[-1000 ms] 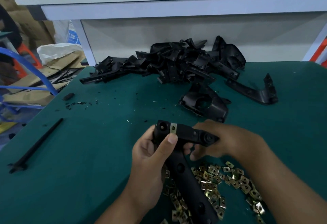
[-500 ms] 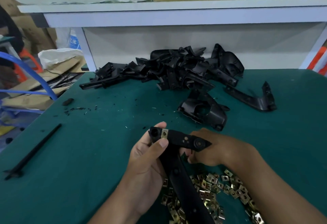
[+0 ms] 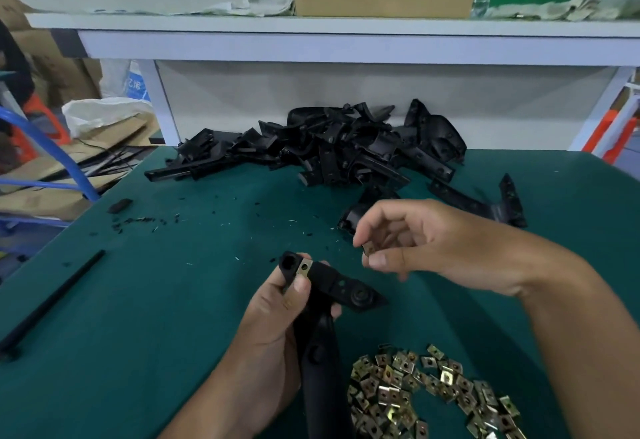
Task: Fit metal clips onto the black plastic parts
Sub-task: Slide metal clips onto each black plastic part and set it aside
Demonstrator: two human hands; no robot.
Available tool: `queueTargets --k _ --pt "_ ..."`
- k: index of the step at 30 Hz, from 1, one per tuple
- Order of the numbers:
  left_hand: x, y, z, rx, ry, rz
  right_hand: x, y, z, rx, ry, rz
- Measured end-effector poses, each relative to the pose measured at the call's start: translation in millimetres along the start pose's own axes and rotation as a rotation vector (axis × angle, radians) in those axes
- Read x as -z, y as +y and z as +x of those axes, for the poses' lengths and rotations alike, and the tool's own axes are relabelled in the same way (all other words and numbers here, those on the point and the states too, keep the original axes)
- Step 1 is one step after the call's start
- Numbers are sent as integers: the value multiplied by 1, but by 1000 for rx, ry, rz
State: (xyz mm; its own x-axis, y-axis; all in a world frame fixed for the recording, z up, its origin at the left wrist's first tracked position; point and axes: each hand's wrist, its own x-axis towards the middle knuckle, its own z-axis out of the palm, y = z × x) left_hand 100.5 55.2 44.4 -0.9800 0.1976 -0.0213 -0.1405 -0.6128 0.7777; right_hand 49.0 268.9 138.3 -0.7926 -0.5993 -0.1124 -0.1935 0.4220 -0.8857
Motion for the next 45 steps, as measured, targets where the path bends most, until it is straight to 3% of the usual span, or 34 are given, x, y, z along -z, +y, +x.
queueTargets --k 10,34,45 --pt "5 -4 0 -146 -129 118 0 -10 -4 74 62 57" --pt "6 -2 -4 -122 -144 146 -3 -21 -8 62 79 164" --pt "1 -2 -5 -200 -118 201 -19 -32 -10 -2 110 40"
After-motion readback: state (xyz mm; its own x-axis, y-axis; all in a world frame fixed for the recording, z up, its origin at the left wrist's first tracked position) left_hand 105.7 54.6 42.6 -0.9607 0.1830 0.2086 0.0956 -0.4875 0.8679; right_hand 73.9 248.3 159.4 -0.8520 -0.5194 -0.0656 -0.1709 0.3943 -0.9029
